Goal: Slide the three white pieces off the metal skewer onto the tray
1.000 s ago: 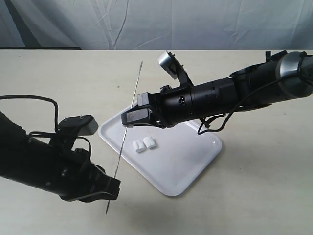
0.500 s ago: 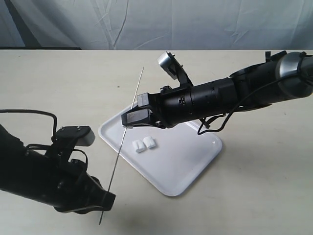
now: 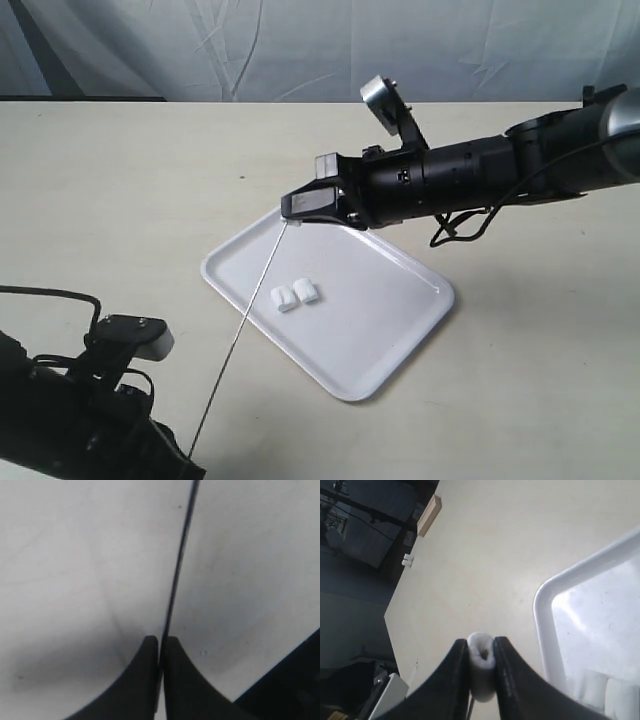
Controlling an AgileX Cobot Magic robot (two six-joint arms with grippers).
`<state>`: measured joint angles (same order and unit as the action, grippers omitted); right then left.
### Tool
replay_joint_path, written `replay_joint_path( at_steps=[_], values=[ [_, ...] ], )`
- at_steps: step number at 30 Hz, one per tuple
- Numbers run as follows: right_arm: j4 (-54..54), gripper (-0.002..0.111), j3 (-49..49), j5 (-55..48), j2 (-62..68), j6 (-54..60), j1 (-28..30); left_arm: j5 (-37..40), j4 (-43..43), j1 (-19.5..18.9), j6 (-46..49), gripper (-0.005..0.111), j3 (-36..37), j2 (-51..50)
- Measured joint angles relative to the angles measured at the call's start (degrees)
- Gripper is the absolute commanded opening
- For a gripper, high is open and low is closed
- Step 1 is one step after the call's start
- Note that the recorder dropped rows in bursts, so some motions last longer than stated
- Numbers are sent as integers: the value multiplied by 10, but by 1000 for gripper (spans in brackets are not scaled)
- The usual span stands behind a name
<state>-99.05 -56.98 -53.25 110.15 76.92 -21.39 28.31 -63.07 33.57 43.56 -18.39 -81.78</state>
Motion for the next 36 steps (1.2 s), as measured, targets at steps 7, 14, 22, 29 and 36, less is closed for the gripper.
replay_joint_path(
  at_steps=[7,14,22,29,36],
  values=[
    [-3,17,-38,11,-19,-11,10,13,-5,0,-6,0,11,0],
    [106,17,-52,80,-21,-104,11,38,-2,0,-16,0,3,0],
    [257,33,18,115,9,-180,6,135,309,0,-285,0,-161,-10],
    [257,43,21,95,15,-182,6,219,430,0,-341,0,-285,-117],
    [344,43,22,77,-88,-182,17,235,462,0,-341,0,-393,-215]
  ],
)
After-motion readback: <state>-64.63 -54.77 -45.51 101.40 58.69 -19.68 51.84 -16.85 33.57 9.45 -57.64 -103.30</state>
